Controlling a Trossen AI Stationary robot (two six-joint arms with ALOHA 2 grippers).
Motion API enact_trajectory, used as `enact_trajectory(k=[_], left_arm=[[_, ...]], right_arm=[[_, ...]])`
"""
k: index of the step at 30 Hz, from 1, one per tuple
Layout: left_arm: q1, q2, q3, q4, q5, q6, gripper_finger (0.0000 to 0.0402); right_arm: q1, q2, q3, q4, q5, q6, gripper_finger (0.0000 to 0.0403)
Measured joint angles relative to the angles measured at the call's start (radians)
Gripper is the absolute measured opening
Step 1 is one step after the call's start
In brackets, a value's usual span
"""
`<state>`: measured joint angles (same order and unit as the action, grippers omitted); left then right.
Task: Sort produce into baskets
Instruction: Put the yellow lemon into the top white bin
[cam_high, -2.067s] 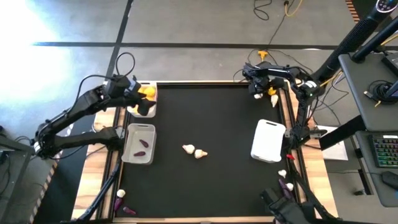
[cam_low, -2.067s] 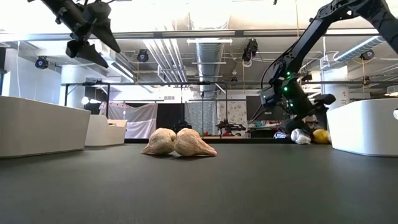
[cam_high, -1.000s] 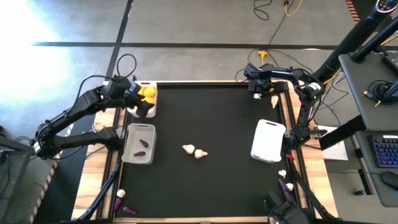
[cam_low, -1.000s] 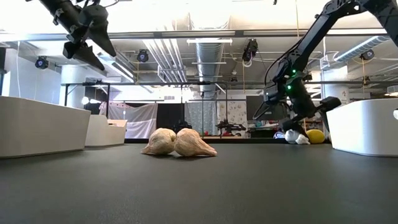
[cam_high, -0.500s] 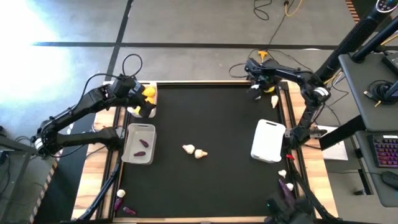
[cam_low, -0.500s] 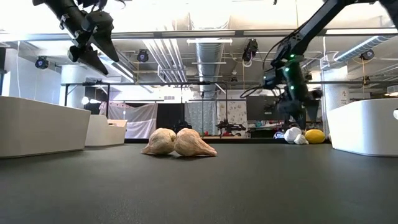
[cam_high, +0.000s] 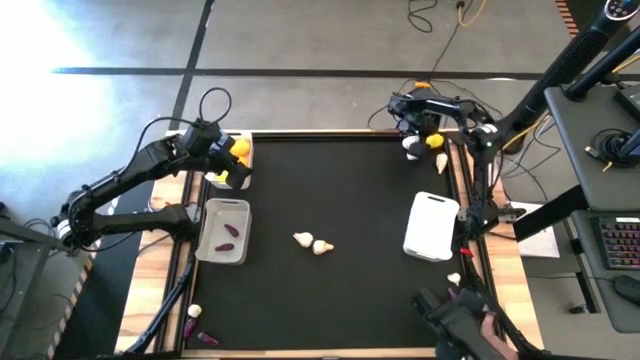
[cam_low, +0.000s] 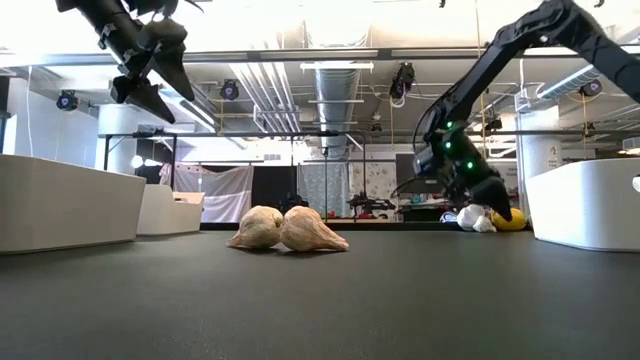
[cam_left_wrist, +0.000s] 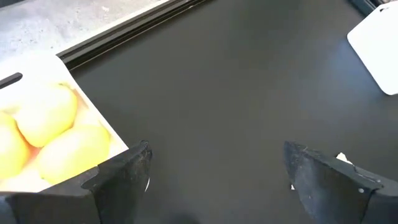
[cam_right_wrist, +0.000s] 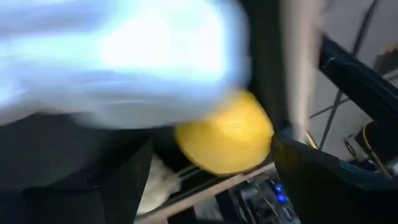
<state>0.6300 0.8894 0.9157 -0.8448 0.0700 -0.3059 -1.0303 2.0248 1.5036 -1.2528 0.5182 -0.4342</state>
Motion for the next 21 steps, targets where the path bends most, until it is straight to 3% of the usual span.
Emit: enact_trajectory(k=[9, 21], left_arm=[[-0.001, -0.008, 0.000, -0.017, 0.001, -0.022, 0.0343], [-0.001, -0.048, 0.020, -0.044, 0.000, 0.050, 0.0343]], right_arm=[[0.006, 0.086, -0.003, -0.057, 0.009, 0.029, 0.0292], [0.002, 0.024, -0.013, -0.101, -0.061, 0.153, 0.0206]])
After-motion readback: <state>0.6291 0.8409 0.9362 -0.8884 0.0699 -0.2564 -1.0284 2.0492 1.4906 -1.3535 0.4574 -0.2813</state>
